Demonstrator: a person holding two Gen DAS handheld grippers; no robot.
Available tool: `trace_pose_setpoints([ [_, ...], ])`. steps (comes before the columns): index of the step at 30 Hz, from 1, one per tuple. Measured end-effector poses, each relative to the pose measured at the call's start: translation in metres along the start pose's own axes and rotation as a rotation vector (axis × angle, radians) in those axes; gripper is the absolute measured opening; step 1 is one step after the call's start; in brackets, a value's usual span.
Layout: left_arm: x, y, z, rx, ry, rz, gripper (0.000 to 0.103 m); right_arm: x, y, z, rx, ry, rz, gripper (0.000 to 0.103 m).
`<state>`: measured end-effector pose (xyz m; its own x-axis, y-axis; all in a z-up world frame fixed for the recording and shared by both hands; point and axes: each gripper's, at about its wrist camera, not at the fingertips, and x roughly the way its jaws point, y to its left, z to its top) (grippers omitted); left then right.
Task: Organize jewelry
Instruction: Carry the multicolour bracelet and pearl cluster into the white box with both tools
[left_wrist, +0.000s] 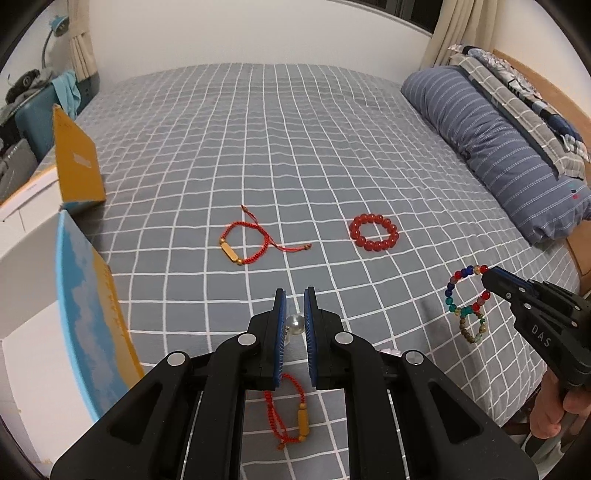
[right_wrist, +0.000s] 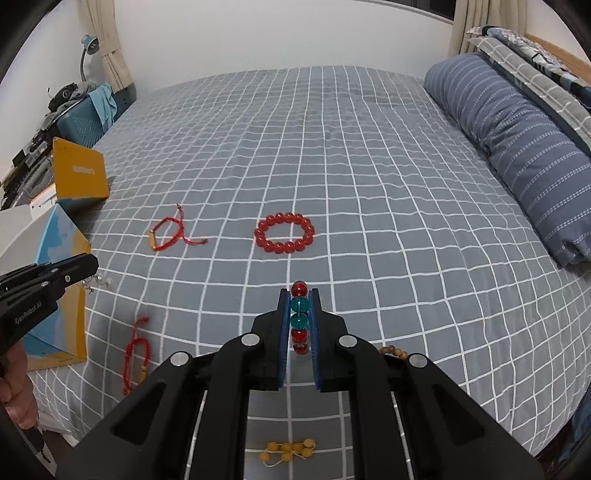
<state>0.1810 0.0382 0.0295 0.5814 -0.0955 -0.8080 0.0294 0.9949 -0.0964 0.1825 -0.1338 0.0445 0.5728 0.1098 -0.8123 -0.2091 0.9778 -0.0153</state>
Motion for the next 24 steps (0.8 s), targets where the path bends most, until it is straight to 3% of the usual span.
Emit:
trace_pose_setpoints([
  [12,-0.038,0.024,-0.002,-0.022,-0.046,0.059,0.009,-0.021,0.039,0.015,-0.024,-0.048,0.041,0.009],
  [24,-0.095,0.084,-0.002,-0.105,-0.104,0.166,0.009,-0.050,0.114,0.039,-0.108,-0.106,0.121,0.009],
])
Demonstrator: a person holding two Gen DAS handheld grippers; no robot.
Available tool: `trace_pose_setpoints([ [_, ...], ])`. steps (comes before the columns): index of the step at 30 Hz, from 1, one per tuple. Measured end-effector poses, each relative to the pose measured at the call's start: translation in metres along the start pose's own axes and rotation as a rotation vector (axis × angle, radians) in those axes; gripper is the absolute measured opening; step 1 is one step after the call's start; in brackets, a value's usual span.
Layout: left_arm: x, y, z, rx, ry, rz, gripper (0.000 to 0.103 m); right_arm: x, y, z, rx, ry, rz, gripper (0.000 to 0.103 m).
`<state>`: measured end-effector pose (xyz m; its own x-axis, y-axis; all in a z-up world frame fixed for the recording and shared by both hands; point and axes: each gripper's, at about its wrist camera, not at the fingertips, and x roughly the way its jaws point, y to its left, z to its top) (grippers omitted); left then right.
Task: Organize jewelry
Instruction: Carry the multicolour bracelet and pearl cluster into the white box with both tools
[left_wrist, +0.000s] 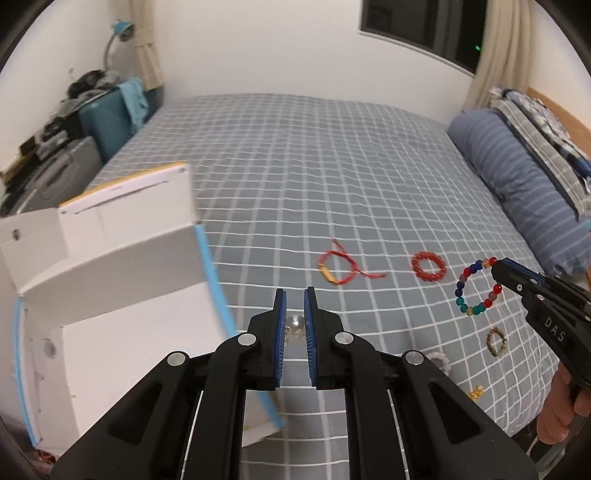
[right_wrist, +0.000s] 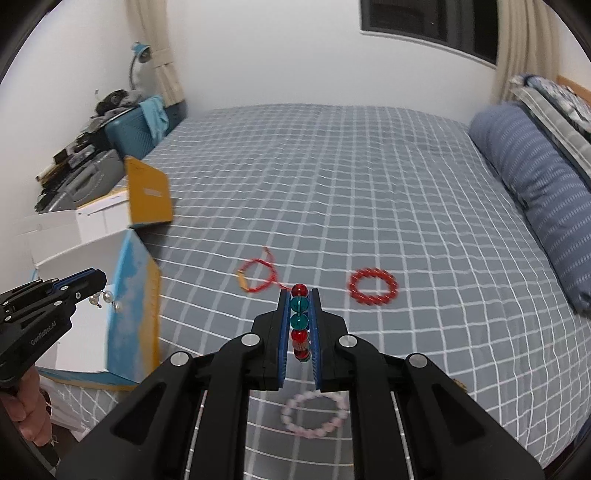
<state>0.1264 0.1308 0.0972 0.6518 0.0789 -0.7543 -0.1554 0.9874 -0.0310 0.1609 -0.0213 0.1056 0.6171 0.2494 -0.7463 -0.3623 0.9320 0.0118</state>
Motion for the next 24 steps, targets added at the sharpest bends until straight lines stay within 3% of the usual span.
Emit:
trace_pose_setpoints([
  [12,-0.033,0.099,-0.012,-0.118,-0.014,0.140,0.009,0.000,0.103,0.019,-0.104,-0.024,0.104,0.009],
  [24,-0.042,0.171,-0.038,-0.213,0.006,0.214,0.009,0.017,0.196,0.008,-0.210,0.002,0.190,0.009],
])
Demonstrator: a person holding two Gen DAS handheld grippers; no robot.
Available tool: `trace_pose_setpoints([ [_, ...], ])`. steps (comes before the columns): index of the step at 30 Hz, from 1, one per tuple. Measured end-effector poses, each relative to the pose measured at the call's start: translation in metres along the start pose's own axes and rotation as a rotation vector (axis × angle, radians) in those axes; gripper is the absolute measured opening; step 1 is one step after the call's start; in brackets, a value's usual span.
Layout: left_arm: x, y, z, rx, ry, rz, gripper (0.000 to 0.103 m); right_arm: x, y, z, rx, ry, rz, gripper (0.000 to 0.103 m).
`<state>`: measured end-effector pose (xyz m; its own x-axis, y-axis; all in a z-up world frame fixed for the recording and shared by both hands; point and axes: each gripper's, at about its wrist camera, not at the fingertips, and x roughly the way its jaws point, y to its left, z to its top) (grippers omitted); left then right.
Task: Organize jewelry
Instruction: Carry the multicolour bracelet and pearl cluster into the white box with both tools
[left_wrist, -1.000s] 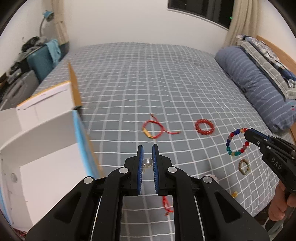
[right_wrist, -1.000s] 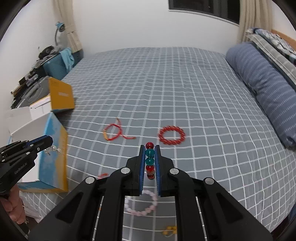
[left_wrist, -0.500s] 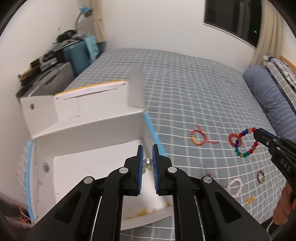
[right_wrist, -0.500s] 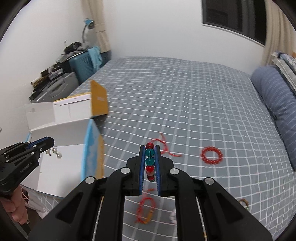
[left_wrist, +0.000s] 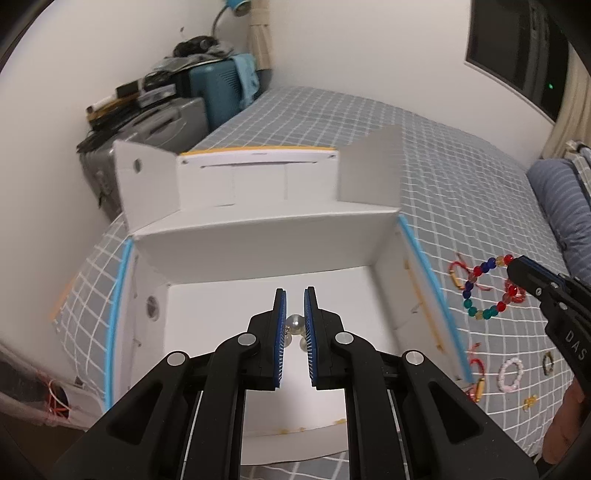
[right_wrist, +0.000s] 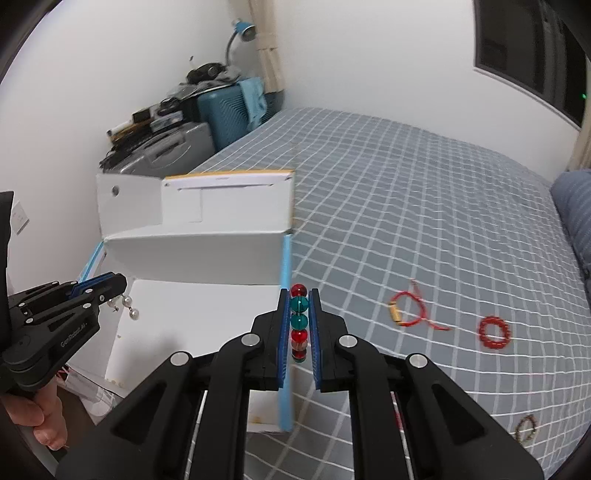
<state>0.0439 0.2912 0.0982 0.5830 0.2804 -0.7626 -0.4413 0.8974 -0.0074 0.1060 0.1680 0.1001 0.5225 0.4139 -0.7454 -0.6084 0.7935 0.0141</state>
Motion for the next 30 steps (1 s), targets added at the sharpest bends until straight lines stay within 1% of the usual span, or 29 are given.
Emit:
trace_pose_setpoints([
  [2,0.006,0.012,-0.004,-0.016,0.011,0.012,0.009,0.009,0.010,-0.001,-0.009,0.014,0.014,0.009],
  [8,0.028,0.029,-0.021,-0.037,0.055,0.028,0.009,0.041,0.039,-0.012,-0.037,0.065,0.041,0.009],
  [13,0.051,0.042,-0.033,-0.060,0.101,0.034,0.009,0.070,0.055,-0.023,-0.050,0.119,0.034,0.009],
  [19,0.076,0.053,-0.046,-0.078,0.165,0.036,0.009,0.095,0.059,-0.034,-0.052,0.185,0.014,0.009],
  [22,0.083,0.058,-0.050,-0.083,0.186,0.030,0.009,0.103,0.060,-0.038,-0.053,0.206,0.002,0.009],
  [27,0.081,0.058,-0.050,-0.077,0.193,0.034,0.010,0.111,0.063,-0.042,-0.057,0.237,-0.010,0.009],
  [30,0.082,0.060,-0.049,-0.080,0.195,0.033,0.011,0.107,0.064,-0.042,-0.061,0.223,-0.016,0.010],
])
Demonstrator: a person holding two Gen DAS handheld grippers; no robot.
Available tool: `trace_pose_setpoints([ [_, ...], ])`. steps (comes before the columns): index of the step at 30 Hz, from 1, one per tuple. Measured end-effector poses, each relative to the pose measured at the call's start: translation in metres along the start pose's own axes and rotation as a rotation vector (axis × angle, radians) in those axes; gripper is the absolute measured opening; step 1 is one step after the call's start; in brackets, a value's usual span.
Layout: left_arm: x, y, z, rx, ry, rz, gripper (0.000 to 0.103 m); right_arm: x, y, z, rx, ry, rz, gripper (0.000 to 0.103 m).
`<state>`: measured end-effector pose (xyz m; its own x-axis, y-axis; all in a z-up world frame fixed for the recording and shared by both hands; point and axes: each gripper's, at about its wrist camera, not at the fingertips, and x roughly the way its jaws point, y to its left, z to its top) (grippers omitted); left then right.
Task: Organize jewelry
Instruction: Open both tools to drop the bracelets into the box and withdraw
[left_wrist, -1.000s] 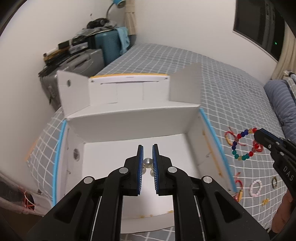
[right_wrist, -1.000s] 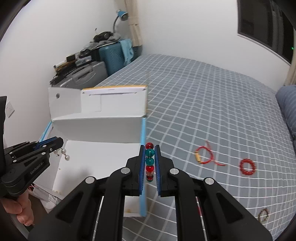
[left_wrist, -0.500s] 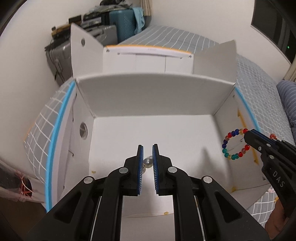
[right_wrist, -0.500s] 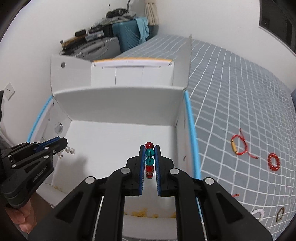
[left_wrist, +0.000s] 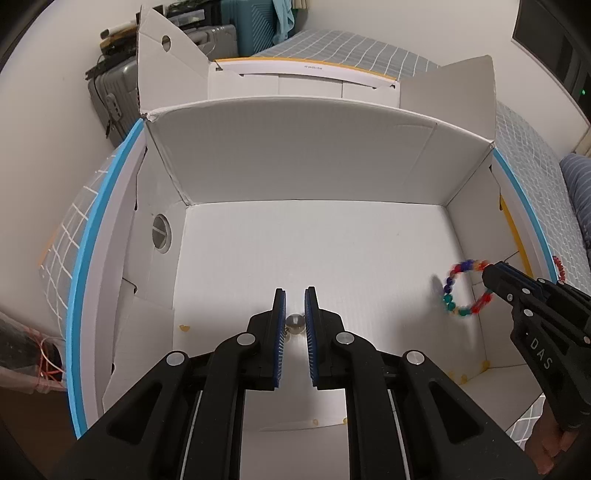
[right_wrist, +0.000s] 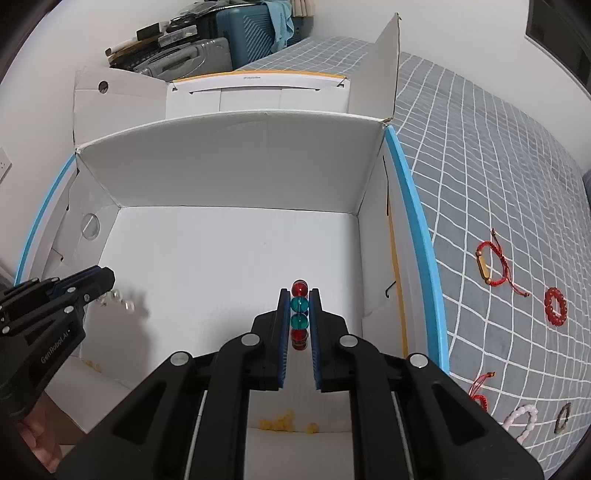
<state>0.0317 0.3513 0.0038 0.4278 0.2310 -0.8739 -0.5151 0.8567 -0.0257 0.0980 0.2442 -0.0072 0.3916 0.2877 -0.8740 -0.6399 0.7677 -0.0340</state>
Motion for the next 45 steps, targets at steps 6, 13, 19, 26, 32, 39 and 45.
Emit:
trace_pose_setpoints([
  [6,-0.014,-0.002,0.001,-0.019,-0.030,-0.011,0.038,-0.022,-0.006,0.003,0.000,-0.062,0.016,0.049],
  [13,-0.060,-0.023,0.005,0.003,-0.156,0.011,0.072,-0.071,-0.036,0.005,0.011,-0.178,-0.005,0.079],
  [19,-0.086,-0.059,0.005,0.052,-0.219,-0.031,0.091,-0.109,-0.081,-0.004,0.048,-0.256,-0.038,0.092],
  [26,-0.097,-0.115,0.000,0.104,-0.248,-0.119,0.093,-0.138,-0.155,-0.027,0.136,-0.275,-0.119,0.094],
  [32,-0.103,-0.169,-0.010,0.178,-0.274,-0.167,0.096,-0.150,-0.222,-0.055,0.216,-0.268,-0.196,0.094],
  [39,-0.092,-0.235,-0.024,0.273,-0.253,-0.215,0.097,-0.148,-0.288,-0.091,0.307,-0.221,-0.261,0.094],
  [45,-0.073,-0.292,-0.051,0.366,-0.216,-0.257,0.097,-0.140,-0.332,-0.132,0.372,-0.168,-0.309,0.094],
])
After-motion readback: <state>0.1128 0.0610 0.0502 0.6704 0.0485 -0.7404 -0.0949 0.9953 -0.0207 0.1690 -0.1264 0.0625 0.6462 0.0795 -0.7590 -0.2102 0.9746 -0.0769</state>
